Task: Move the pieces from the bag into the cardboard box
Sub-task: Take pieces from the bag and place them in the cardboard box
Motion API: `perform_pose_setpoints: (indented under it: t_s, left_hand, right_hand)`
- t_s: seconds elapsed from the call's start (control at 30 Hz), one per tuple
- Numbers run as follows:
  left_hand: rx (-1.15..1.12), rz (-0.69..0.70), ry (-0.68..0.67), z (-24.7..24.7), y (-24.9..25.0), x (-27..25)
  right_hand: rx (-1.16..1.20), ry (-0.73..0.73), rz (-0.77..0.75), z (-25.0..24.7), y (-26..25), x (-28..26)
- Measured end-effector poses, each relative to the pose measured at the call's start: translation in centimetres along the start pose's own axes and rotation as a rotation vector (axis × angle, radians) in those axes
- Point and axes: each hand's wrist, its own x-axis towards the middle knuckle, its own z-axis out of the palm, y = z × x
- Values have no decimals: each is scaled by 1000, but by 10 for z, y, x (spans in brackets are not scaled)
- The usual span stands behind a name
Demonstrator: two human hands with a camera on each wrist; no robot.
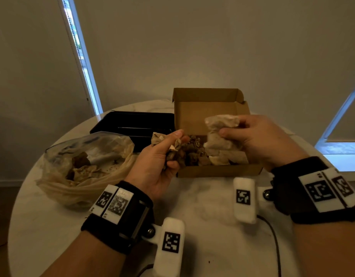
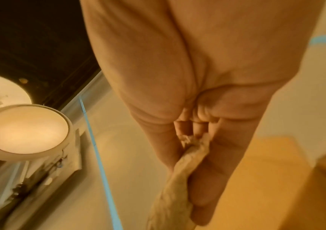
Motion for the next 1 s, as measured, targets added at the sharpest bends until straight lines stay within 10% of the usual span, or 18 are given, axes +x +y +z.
perform_pose_setpoints:
  t_s: [0.33, 0.67, 1.0]
  left_hand:
    - [94, -9, 72, -2, -3, 4]
    - [144, -4, 84, -2, -4, 2]
    - [179, 16, 143, -1, -4, 2]
  right_hand:
    - [-556, -44, 306, -23, 14, 16]
    - [-547, 131, 201, -20, 0, 2]
    - [-889, -207, 280, -1, 1, 5]
